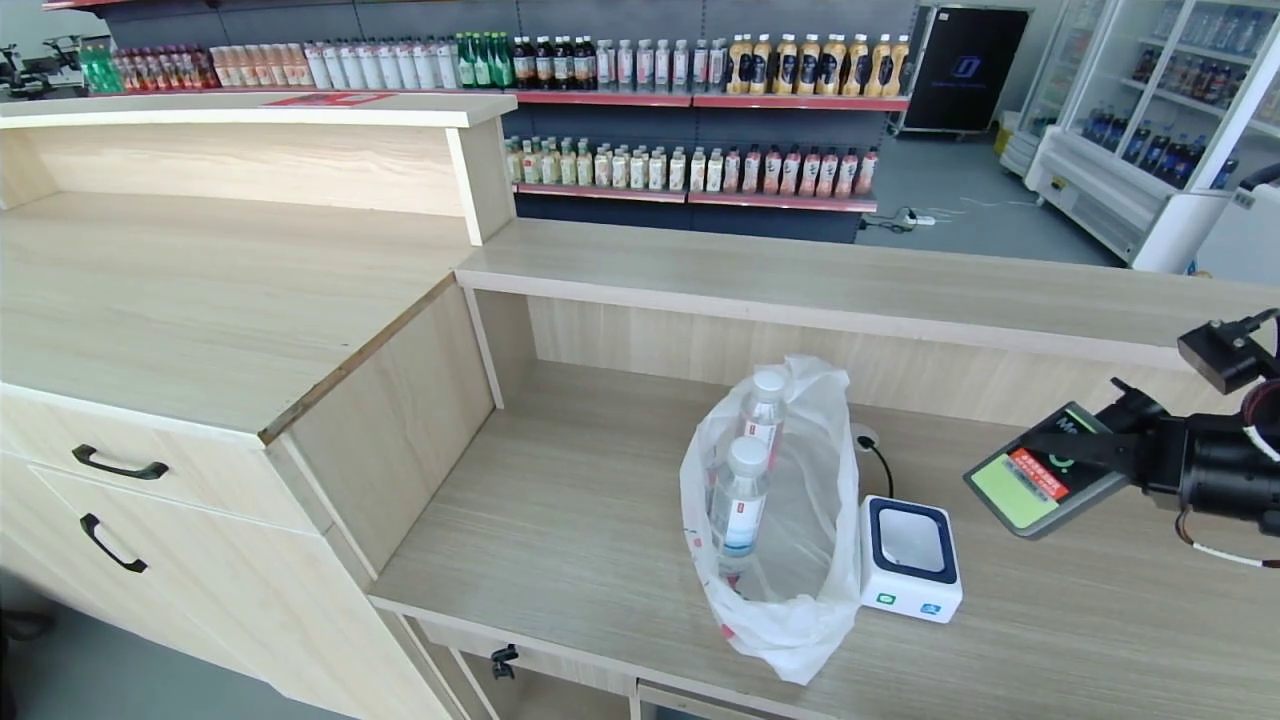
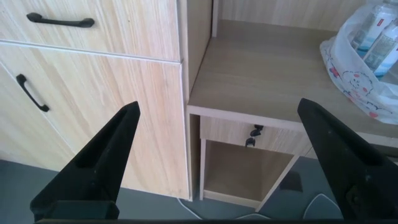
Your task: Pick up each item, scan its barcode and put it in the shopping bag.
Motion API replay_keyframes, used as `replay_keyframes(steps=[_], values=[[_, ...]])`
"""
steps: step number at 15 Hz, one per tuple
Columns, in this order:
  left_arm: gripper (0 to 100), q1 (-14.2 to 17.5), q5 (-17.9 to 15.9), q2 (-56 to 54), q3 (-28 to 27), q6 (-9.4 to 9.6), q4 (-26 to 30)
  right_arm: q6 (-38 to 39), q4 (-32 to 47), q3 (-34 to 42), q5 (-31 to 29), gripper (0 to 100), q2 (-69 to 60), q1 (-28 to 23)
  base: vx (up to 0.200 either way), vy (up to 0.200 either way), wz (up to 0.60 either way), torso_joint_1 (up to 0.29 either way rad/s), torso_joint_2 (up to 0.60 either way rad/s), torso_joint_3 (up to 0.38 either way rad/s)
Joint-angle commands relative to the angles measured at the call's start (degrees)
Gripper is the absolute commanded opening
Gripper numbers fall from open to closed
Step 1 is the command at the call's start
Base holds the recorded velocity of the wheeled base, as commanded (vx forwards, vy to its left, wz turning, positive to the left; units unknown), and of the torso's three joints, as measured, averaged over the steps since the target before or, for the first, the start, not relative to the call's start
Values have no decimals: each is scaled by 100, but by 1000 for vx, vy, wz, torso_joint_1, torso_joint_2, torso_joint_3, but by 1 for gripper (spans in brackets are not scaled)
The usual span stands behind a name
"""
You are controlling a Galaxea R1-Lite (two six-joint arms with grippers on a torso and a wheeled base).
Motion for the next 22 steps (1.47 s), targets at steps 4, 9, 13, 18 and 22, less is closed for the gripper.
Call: replay_keyframes(steps=[4, 9, 13, 18, 22], values=[[100, 3, 0, 6, 0, -4, 0, -910, 14, 195, 545, 0, 832, -57, 0, 0, 0, 0, 0, 0], [100, 3, 0, 6, 0, -4, 0, -1156, -355, 45, 756, 0, 1166, -48, 0, 0, 0, 0, 0, 0], [100, 3, 0, 6, 0, -4, 0, -1147, -856, -25, 817, 0, 1464, 49, 0, 0, 0, 0, 0, 0], [100, 3, 0, 6, 0, -4, 0, -1183, -1138, -86, 975, 0, 1737, 225, 0, 0, 0, 0, 0, 0], [100, 3, 0, 6, 0, -4, 0, -1191, -1621, -130, 975, 0, 2018, 488, 0, 0, 0, 0, 0, 0]])
